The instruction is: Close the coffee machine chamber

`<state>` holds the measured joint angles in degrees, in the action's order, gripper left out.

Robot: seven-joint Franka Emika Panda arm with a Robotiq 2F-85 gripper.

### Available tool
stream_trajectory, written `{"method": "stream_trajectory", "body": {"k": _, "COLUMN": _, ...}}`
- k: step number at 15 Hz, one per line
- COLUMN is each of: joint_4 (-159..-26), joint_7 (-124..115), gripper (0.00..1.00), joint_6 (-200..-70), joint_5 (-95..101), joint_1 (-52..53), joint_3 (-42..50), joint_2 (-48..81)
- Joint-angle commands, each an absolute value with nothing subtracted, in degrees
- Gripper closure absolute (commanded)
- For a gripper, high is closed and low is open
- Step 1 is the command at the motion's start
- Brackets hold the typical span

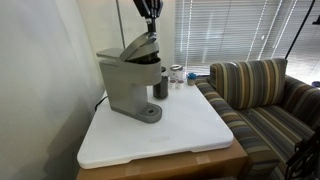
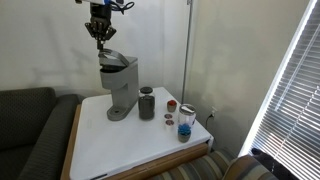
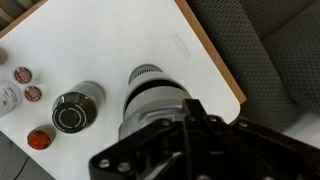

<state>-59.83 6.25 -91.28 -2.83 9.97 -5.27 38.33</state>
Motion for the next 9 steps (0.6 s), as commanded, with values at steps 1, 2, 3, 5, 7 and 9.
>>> {"method": "stream_trajectory", "body": {"k": 1, "joint_4": -57.20, "joint_7": 5.44, "gripper": 1.00, "joint_6": -88.44, "joint_5": -2.75, "joint_1": 9.97, "joint_3": -5.04, "joint_2": 40.57}}
{"method": "stream_trajectory", "body": {"k": 2, "joint_4": -57.08, "joint_7": 5.37, "gripper": 1.00, "joint_6": -88.10, "joint_5": -2.85, "joint_1": 9.92, "joint_3": -5.09, "joint_2": 40.83}}
{"method": "stream_trajectory", "body": {"k": 3, "joint_4": -56.86, "joint_7": 5.34, "gripper": 1.00, "joint_6": -87.74, "joint_5": -2.84, "joint_1": 9.91, "joint_3": -5.09, "joint_2": 41.09}}
{"method": "stream_trajectory", "body": {"k": 5, "joint_4": -56.34, "joint_7": 5.15, "gripper": 1.00, "joint_6": -86.94, "joint_5": -2.86, "joint_1": 9.89, "joint_3": -5.08, "joint_2": 41.70}}
{"method": "stream_trajectory", "body": {"k": 7, "joint_4": -56.14, "joint_7": 5.29, "gripper": 1.00, "joint_6": -86.40, "joint_5": -3.06, "joint_1": 9.81, "joint_3": -5.21, "joint_2": 42.28}}
{"method": "stream_trajectory", "body": {"k": 9, "joint_4": -55.84, "joint_7": 5.37, "gripper": 1.00, "joint_6": -85.68, "joint_5": -3.16, "joint_1": 9.79, "joint_3": -5.28, "joint_2": 42.92}}
